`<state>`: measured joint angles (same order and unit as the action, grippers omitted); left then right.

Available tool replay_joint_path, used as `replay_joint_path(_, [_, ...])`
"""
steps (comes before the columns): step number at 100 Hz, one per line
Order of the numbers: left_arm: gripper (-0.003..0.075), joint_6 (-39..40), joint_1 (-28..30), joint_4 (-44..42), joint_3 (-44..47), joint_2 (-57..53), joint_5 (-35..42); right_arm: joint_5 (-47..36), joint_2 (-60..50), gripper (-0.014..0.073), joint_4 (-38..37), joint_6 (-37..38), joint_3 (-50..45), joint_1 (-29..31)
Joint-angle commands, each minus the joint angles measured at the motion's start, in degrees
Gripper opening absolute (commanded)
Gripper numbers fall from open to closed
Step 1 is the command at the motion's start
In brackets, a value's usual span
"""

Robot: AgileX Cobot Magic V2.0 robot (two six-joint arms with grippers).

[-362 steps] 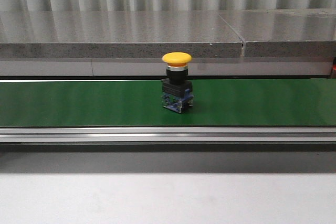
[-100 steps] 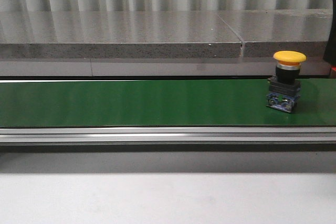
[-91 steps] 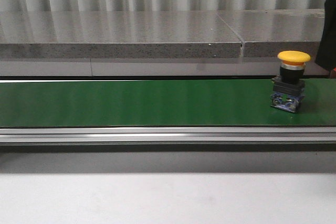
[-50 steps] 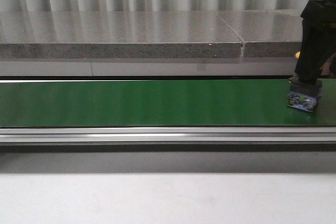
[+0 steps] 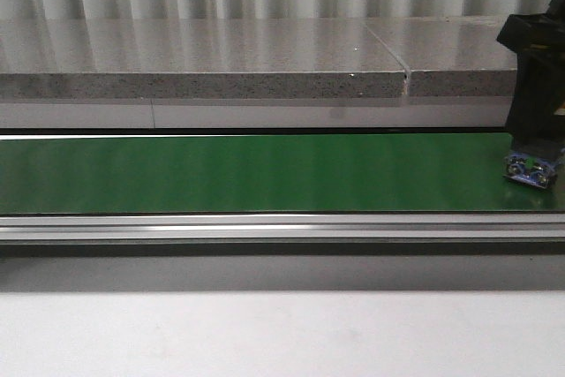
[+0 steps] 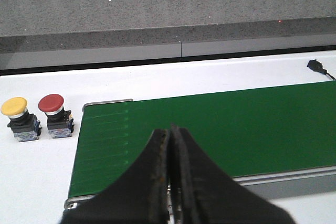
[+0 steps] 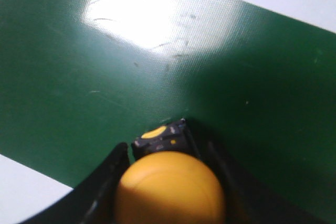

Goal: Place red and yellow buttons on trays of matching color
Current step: 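Grasp the yellow button with the right gripper and lift it, then lower the yellow button into the yellow tray and release it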

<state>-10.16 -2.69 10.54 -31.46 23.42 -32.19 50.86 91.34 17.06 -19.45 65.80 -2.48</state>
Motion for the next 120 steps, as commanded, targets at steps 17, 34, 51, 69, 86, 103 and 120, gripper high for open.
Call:
replay_joint_path(17, [-0.002, 0.3, -0.4, 1.1, -1.5, 0.2, 4.3, 2.5, -5.0, 0.009, -2.3, 5.6, 1.0, 0.2])
replay_joint_path(34, [-0.002, 0.3, -0.4, 1.1, -1.5, 0.2, 4.3, 3.2, -9.4, 0.009, -10.6, 13.6, 0.9, 1.0])
replay_joint_path(51, [-0.002, 0.3, -0.4, 1.1, -1.5, 0.2, 4.3, 4.0, -14.5, 0.009, -17.6, 20.7, -1.9, 3.7])
replay_joint_path(69, [-0.002, 0.3, -0.4, 1.1, -1.5, 0.2, 4.3, 4.0, -18.5, 0.009, -21.1, 24.4, -6.8, 11.1])
replay_joint_path(86, [-0.002, 0.3, -0.4, 1.1, -1.5, 0.2, 4.3, 1.6, -21.7, 0.009, -21.1, 25.6, -12.2, 21.7])
replay_joint_path(103, [-0.002, 0.3, -0.4, 1.1, -1.5, 0.2, 4.3, -3.9, -22.3, 0.009, -21.1, 28.6, -15.9, 30.1])
replay_joint_path(120, [-0.002, 0.3, -0.4, 1.1, -1.5, 0.2, 4.3, -8.5, -21.9, 0.009, -21.1, 29.7, -17.9, 33.1])
